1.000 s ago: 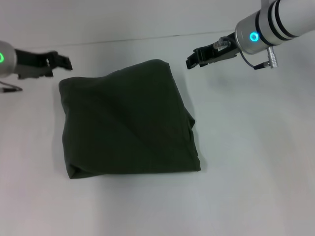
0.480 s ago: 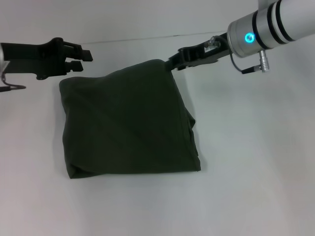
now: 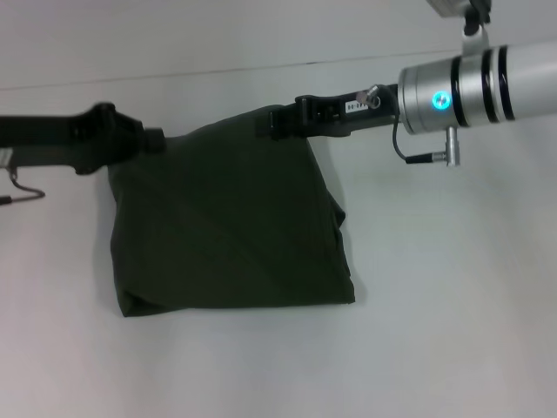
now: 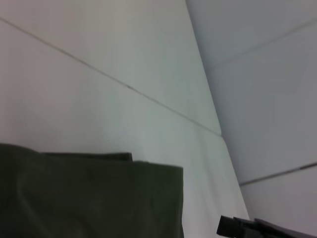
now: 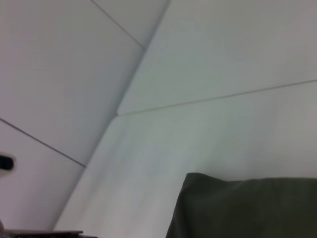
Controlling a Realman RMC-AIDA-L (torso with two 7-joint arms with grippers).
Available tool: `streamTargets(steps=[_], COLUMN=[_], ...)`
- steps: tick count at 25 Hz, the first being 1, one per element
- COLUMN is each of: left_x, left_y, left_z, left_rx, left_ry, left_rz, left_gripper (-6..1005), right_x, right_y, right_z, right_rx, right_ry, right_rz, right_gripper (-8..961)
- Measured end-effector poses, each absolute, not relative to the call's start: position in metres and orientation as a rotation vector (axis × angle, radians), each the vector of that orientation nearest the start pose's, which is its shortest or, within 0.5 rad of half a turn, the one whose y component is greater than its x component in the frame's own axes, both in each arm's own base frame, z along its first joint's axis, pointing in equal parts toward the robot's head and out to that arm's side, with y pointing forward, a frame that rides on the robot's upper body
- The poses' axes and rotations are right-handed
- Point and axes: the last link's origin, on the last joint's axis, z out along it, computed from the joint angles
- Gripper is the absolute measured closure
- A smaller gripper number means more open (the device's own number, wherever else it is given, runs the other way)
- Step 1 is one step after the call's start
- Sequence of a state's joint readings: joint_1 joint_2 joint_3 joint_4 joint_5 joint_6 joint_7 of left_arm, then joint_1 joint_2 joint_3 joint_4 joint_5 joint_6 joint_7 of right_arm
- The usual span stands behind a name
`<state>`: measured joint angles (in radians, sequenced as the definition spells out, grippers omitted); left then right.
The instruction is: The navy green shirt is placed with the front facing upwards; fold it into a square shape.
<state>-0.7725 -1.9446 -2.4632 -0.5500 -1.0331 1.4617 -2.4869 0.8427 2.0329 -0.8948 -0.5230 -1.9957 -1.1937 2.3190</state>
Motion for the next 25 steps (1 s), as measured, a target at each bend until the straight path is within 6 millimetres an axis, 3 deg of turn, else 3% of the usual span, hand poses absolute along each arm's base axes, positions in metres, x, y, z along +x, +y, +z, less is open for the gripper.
streamTargets(steps=[5,11,13,16,25], left_x=[-0.229,-0.231,-0.230,-0.229,-0.243], left_y=[0.396,0.399,0.401,0.403,0.400], left_z=[0.027,0.025,0.020,0.015,0.019], left_rx=[-2.302,-2.259,-2.256,-2.250,-2.203], left_ry=[-1.914,-1.915,-1.894,-1.866,-1.875], left_rz=[-0.683,-0.718,-0.712,-0.700,-0.694], left_gripper=[978,978,978,977,977], right_x=[0.209,0.234,0.238,0.240,0.214], right_y=[0.407,0.401,0.400,0.401,0.413], right_z=[-0.019,-0.001,-0.001,-0.010,-0.057], right_rx=[-2.361,-2.270,-2.244,-2.233,-2.404], right_ry=[1.616,1.562,1.526,1.476,1.164], right_rz=[0.736,0.858,0.897,0.889,0.646], right_gripper=[673,701,784,908,954])
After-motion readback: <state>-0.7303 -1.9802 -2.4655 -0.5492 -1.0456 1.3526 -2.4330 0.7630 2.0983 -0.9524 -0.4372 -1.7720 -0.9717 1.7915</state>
